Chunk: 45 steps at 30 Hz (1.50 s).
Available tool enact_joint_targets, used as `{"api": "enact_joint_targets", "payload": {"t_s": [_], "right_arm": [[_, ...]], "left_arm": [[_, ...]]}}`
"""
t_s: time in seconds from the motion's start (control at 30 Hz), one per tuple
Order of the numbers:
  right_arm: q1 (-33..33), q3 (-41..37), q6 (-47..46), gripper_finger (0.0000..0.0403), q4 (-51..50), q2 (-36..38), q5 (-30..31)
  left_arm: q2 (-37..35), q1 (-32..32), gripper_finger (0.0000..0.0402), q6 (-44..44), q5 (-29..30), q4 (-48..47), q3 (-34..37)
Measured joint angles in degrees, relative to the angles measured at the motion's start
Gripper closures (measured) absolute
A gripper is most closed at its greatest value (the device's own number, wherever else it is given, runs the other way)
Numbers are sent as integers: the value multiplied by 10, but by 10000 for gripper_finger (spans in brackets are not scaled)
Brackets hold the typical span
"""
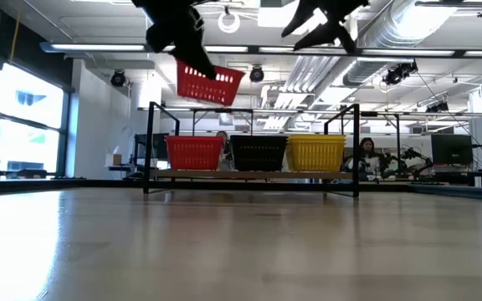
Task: Stack baskets on shelf by color
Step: Stack the red bin on the red bins on the shelf
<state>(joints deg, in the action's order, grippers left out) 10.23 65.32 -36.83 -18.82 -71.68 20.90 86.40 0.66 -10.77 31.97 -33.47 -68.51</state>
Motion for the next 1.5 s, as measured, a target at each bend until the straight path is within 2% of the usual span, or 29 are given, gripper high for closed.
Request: {"api": "enact_joint_targets", "payload": {"t_s": [0.2, 0.27, 0.43, 0.6, 0.8, 0.93, 1.23, 1.5], "right_arm": [[29, 0, 89, 245, -1, 56, 0], [40, 0, 104, 245, -1, 71, 0], [67, 0, 131, 245, -3, 98, -1], [93, 0, 158, 245, -8, 107, -19], [124, 0, 166, 245, -11, 107, -70], [142, 0, 166, 245, -16, 107, -90], [164, 0, 154, 245, -15, 107, -91], [165, 0, 138, 245, -15, 107, -82]], "left_arm": [[-54, 41, 401, 2, -43, 26, 24], [-78, 62, 401, -1, -76, 20, 48], [-124, 110, 401, -46, -161, 76, 95], [-131, 162, 401, -79, -215, 109, 119], [-121, 214, 401, -134, -257, 122, 120], [-117, 242, 401, -139, -312, 131, 120], [-109, 284, 401, -199, -356, 131, 120], [-91, 322, 401, -218, -367, 114, 120]]}}
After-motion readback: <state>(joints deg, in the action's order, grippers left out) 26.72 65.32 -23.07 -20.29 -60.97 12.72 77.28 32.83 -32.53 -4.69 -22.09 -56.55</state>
